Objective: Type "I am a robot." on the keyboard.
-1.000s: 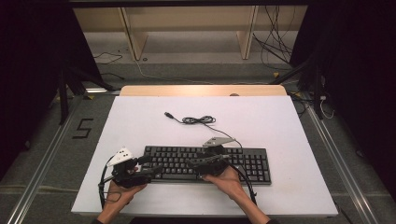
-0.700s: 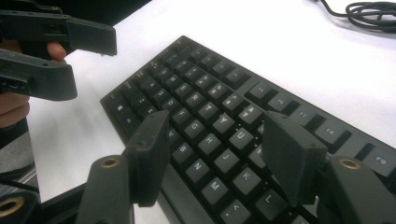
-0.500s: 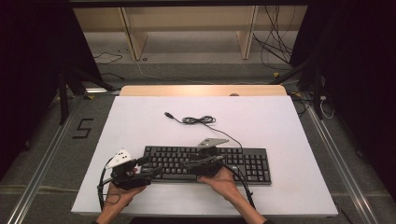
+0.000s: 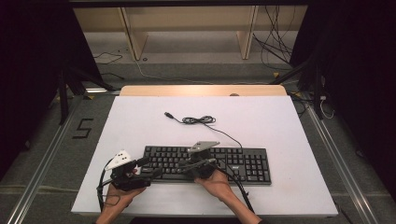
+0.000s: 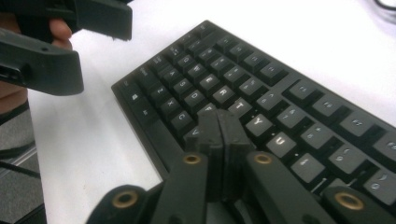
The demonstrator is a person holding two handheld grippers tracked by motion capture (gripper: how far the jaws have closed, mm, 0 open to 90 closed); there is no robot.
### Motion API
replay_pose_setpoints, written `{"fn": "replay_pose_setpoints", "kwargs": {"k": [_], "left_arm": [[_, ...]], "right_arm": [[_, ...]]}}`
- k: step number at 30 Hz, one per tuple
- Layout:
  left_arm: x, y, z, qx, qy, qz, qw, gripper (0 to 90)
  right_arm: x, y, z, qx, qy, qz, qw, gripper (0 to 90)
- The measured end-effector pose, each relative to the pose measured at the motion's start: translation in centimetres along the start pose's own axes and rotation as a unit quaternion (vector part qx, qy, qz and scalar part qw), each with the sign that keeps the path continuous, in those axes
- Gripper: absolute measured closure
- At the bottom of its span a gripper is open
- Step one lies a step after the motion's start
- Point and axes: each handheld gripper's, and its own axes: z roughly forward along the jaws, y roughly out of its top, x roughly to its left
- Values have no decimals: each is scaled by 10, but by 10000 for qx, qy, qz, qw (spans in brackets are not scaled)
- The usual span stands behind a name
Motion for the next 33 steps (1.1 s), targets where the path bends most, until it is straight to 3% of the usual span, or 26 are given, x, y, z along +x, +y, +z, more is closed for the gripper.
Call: {"fn": "replay_pose_setpoints", "kwargs": {"k": [14, 33], "left_arm": [[0, 0, 0, 7, -7, 11, 10000, 251], [1, -1, 0, 22, 12, 10, 10000, 250]], "right_arm": [[2, -4, 16, 257, -72, -45, 9996, 900], [3, -8, 22, 334, -151, -137, 9992, 900]]}}
